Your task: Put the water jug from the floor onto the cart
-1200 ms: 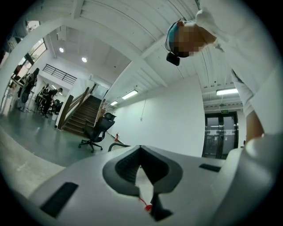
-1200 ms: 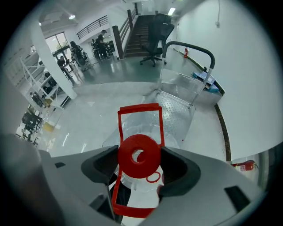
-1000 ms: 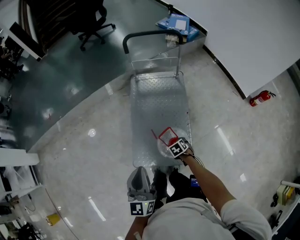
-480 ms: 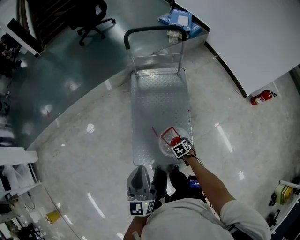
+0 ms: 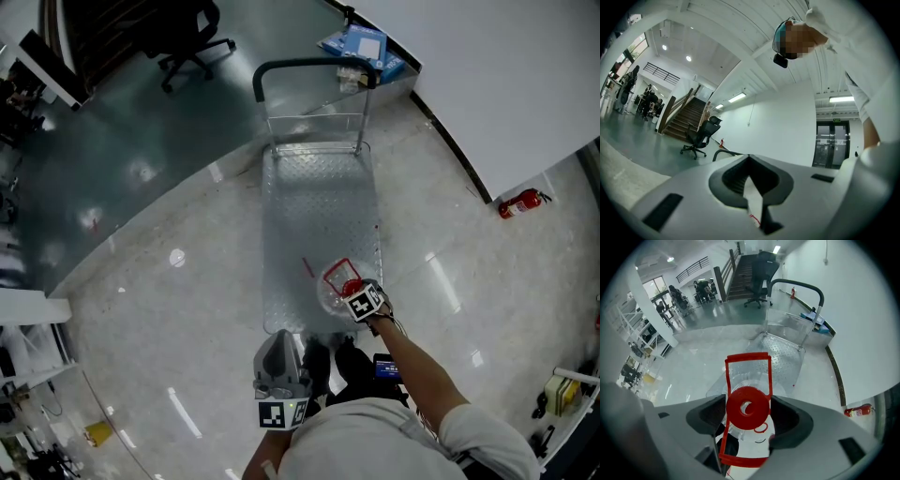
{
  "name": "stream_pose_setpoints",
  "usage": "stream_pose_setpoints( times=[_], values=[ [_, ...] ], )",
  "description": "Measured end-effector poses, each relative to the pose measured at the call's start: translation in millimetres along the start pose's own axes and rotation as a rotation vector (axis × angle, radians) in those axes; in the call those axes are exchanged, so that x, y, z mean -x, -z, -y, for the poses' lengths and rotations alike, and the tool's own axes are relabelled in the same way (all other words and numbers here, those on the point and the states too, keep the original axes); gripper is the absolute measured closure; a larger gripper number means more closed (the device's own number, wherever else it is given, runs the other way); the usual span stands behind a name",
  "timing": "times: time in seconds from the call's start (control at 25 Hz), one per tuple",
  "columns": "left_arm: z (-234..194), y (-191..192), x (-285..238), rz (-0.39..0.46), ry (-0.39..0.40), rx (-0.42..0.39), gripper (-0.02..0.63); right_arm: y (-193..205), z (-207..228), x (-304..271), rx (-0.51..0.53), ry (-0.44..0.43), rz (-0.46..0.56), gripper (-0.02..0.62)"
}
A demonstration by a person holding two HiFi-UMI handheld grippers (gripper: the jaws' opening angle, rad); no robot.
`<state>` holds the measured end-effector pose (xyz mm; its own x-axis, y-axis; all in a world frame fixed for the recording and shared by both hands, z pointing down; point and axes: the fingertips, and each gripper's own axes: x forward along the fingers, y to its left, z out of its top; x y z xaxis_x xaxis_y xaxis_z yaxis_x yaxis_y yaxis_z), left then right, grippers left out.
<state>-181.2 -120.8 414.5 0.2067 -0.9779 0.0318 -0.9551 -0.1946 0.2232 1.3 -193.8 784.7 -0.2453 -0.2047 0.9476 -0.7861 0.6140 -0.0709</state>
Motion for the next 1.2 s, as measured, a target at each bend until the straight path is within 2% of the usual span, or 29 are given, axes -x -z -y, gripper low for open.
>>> stream_pose_setpoints(
  times=[0.12, 0.2, 0.24, 0.28, 0.36, 0.44, 0.56, 0.64, 0.72, 0.92, 1.2],
  values=[
    [-2.2, -4.3, -2.0, 0.011, 0.008, 0.003, 0.603, -17.3, -1.2, 17.2, 0.006, 0.000, 0.046, 0.299],
    [-2.2, -9.7, -3.8, 0.027, 0.019, 0.002, 0.603, -35.7, -2.1, 42.0, 0.006, 0.004, 0.123, 0.300],
    [-1.3, -13.3, -4.9, 0.035, 0.027, 0.000, 0.603, -48.2, -0.9, 61.8, -0.002, 0.014, 0.197, 0.302],
    [-0.1, -17.2, -6.4, 0.043, 0.036, -0.003, 0.603, -62.2, 2.3, 87.0, -0.017, 0.036, 0.292, 0.338],
    [3.2, -25.9, -9.5, 0.060, 0.057, -0.011, 0.603, -89.1, 12.0, 152.4, -0.054, 0.119, 0.503, 0.496],
    [8.6, -35.0, -11.0, 0.077, 0.078, -0.021, 0.603, -104.8, 19.2, 225.4, -0.083, 0.208, 0.709, 0.558],
    [20.4, -51.4, -12.0, 0.107, 0.110, -0.035, 0.603, -108.7, 13.3, 329.3, -0.111, 0.254, 1.004, 0.583],
    [29.2, -57.0, -13.4, 0.117, 0.132, -0.041, 0.603, -103.5, 3.6, 374.3, -0.134, 0.239, 1.123, 0.583],
    [37.9, -56.7, -13.4, 0.118, 0.158, -0.042, 0.603, -93.5, -3.4, 387.9, -0.155, 0.228, 1.154, 0.583],
    [56.6, -41.8, -5.3, 0.082, 0.206, -0.018, 0.603, -66.0, -9.0, 381.1, -0.193, 0.227, 1.132, 0.583],
    [67.7, -45.2, -10.3, 0.100, 0.226, -0.025, 0.603, -59.9, -7.2, 393.0, -0.168, 0.245, 1.151, 0.584]
  ],
)
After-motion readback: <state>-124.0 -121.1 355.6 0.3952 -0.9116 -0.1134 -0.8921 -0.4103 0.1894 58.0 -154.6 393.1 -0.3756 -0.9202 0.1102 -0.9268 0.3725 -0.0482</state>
